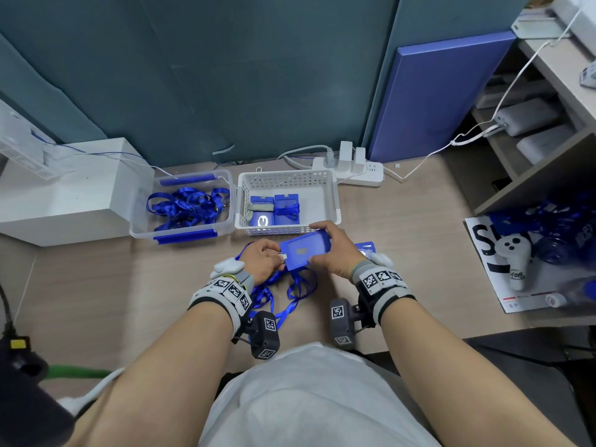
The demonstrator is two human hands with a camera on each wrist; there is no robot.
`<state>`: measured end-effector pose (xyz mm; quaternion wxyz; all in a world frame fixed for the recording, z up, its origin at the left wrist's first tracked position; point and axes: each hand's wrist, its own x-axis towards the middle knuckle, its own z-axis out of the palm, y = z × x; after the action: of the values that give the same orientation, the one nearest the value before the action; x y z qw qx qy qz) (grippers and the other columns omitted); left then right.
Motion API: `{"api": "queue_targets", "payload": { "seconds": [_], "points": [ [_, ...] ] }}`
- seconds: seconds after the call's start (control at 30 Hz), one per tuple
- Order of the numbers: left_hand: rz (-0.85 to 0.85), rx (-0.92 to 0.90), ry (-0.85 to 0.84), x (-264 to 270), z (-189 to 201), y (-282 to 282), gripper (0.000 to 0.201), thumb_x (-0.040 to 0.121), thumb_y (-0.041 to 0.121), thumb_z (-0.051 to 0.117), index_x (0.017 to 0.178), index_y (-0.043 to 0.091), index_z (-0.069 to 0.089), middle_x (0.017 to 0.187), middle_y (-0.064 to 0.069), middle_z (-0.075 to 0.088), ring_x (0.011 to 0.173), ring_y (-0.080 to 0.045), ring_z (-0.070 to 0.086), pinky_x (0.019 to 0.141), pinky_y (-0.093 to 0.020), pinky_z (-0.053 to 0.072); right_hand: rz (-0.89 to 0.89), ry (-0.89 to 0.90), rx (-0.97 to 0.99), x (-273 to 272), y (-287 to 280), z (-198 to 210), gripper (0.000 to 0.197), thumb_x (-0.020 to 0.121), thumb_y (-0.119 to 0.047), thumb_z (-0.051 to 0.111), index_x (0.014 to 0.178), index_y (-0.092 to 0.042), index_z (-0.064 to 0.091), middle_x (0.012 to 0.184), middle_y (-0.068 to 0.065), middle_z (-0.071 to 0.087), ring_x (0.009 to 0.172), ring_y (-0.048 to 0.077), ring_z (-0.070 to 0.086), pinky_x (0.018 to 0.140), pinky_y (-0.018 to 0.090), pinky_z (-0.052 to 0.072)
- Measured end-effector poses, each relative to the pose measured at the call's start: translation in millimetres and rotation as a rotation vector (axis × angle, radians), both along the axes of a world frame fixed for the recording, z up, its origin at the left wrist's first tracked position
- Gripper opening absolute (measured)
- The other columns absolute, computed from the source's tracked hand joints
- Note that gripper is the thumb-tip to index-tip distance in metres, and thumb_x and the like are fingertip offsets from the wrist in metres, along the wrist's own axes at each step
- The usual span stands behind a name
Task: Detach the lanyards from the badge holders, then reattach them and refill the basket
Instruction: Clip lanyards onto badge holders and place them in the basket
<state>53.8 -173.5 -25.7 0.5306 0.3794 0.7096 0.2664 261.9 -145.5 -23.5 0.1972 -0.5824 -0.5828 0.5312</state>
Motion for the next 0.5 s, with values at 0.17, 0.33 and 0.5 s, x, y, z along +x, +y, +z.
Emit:
{"api": "queue_targets", "payload": {
  "seconds": [0.17, 0.33, 0.5],
  "points": [
    [-0.024, -0.020, -0.001, -2, 3, 0, 0.022, 0.088, -0.002, 0.059, 0.109, 0.003, 0.064, 0.075, -0.008, 0.070, 0.059, -0.014, 0.064, 0.049, -0.016, 0.045, -0.135, 0.157, -0.119, -5, 6, 8, 0.046, 0.091, 0.000, 0.059, 0.126, -0.030, 0.058, 0.107, 0.012, 0.065, 0.086, 0.029, 0.069, 0.074, 0.046, 0.062],
    [-0.068, 0.118, 0.052, -9, 12, 4, 0.036, 0.085, -0.007, 0.063, 0.114, 0.013, 0.066, 0.105, 0.001, 0.071, 0.089, -0.012, 0.065, 0.083, -0.026, 0.053, -0.187, 0.243, -0.141, -7, 15, 25, 0.040, 0.091, 0.005, 0.060, 0.122, -0.020, 0.060, 0.105, 0.013, 0.068, 0.081, 0.021, 0.068, 0.064, 0.031, 0.059],
    [-0.068, 0.240, 0.019, -10, 17, 11, 0.030, 0.084, -0.003, 0.072, 0.110, 0.011, 0.071, 0.098, -0.001, 0.074, 0.087, -0.011, 0.068, 0.078, -0.012, 0.053, -0.225, 0.304, -0.127, -14, 25, 41, 0.035, 0.090, 0.008, 0.063, 0.117, -0.013, 0.059, 0.098, 0.014, 0.067, 0.075, 0.020, 0.068, 0.058, 0.028, 0.058]
  ]
}}
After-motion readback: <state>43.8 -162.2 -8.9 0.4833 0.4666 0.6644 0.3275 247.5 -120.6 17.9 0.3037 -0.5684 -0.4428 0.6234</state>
